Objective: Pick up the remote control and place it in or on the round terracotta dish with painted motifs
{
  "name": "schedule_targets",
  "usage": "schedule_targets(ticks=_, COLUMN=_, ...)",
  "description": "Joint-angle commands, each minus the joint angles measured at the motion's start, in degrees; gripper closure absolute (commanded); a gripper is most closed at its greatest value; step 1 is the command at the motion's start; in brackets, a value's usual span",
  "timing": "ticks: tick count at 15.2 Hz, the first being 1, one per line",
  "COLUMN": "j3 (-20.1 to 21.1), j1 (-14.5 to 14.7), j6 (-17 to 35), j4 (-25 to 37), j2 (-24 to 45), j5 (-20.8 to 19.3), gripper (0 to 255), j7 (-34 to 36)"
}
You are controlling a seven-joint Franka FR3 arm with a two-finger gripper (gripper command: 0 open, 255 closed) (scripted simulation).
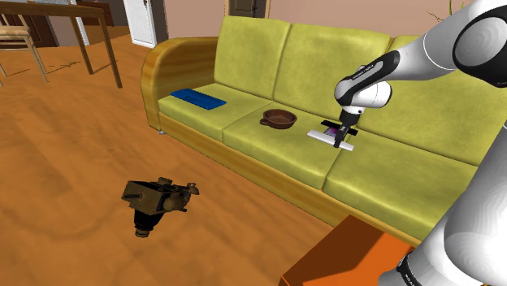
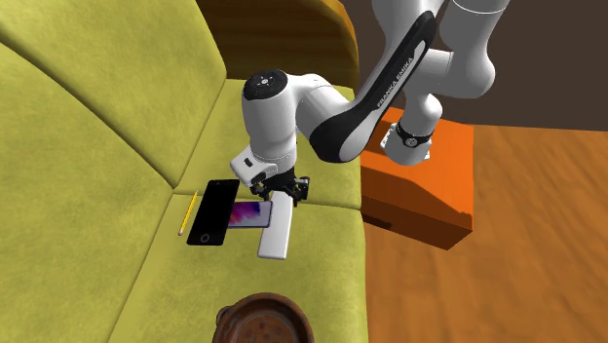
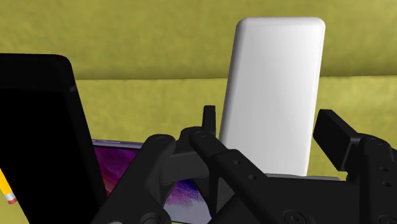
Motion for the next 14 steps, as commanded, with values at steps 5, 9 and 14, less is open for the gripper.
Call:
schedule_targets(ticks=5, j3=0.0, j1=0.0, j6=0.0, j4=0.0, j2=0.0, j5=0.0, gripper=255, j7=0.0)
schedule_targets(ticks=9, j3=0.0, j1=0.0, j6=0.0, j4=0.0, j2=0.0, j5=0.0, gripper=255, j7=0.0)
schedule_targets(ticks=14, j3=-0.4, j1=0.4, j6=-3.5, j4=1.3, j2=-2.7, j5=-2.4, gripper=255, j7=1.7)
